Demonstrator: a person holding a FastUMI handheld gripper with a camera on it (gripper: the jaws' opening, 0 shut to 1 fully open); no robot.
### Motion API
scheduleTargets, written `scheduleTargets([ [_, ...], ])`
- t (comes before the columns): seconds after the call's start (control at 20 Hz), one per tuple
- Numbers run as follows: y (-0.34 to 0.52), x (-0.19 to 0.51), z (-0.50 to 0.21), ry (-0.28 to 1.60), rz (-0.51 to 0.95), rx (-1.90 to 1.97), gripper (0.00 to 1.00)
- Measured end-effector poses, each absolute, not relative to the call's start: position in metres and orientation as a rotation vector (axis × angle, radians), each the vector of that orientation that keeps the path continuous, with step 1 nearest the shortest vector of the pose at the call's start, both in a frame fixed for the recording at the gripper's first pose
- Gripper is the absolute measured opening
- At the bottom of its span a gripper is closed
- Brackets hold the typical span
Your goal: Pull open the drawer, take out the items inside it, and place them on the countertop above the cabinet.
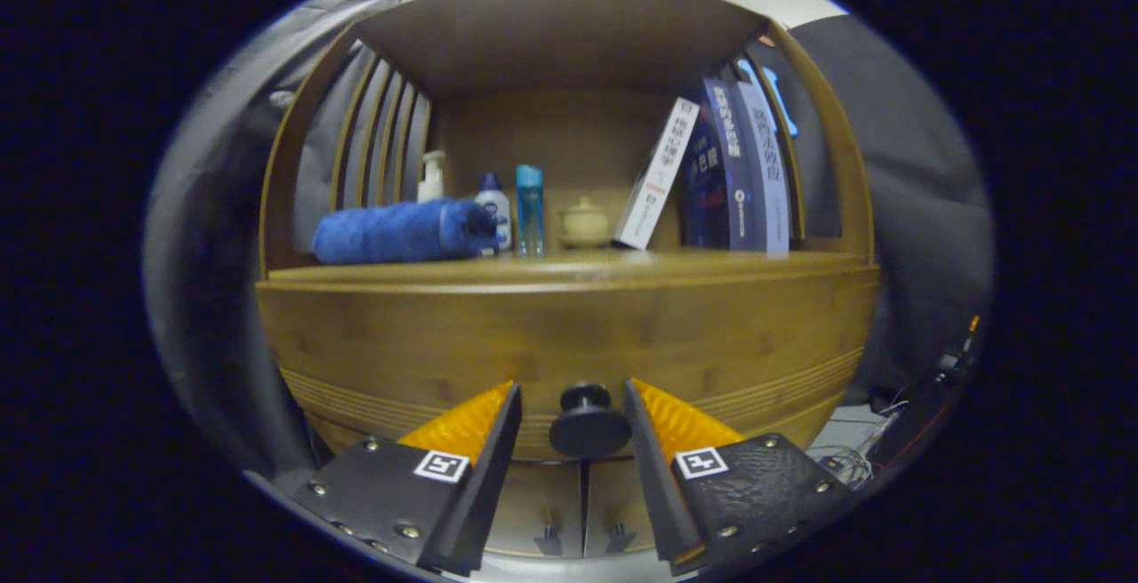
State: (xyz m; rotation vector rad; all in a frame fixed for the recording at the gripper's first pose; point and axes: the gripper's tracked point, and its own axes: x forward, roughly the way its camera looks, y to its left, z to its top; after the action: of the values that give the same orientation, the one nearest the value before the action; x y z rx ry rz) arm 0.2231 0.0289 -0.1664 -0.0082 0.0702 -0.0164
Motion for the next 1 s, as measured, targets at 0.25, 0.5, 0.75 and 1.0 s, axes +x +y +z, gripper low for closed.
scheduleTargets([
  [0.25,0.021,0.239,-0.185,0.141,-0.03,0.022,0.56],
  [0.5,0.021,0.223,-0.184,0.162,-0.02,-0.018,0.3],
  [0.75,0.018,0.197,-0.184,0.154,-0.016,-0.03,0.3],
  [1.0,0.017,0.165,-0.182,0.152,-0.012,-0.051,0.29],
])
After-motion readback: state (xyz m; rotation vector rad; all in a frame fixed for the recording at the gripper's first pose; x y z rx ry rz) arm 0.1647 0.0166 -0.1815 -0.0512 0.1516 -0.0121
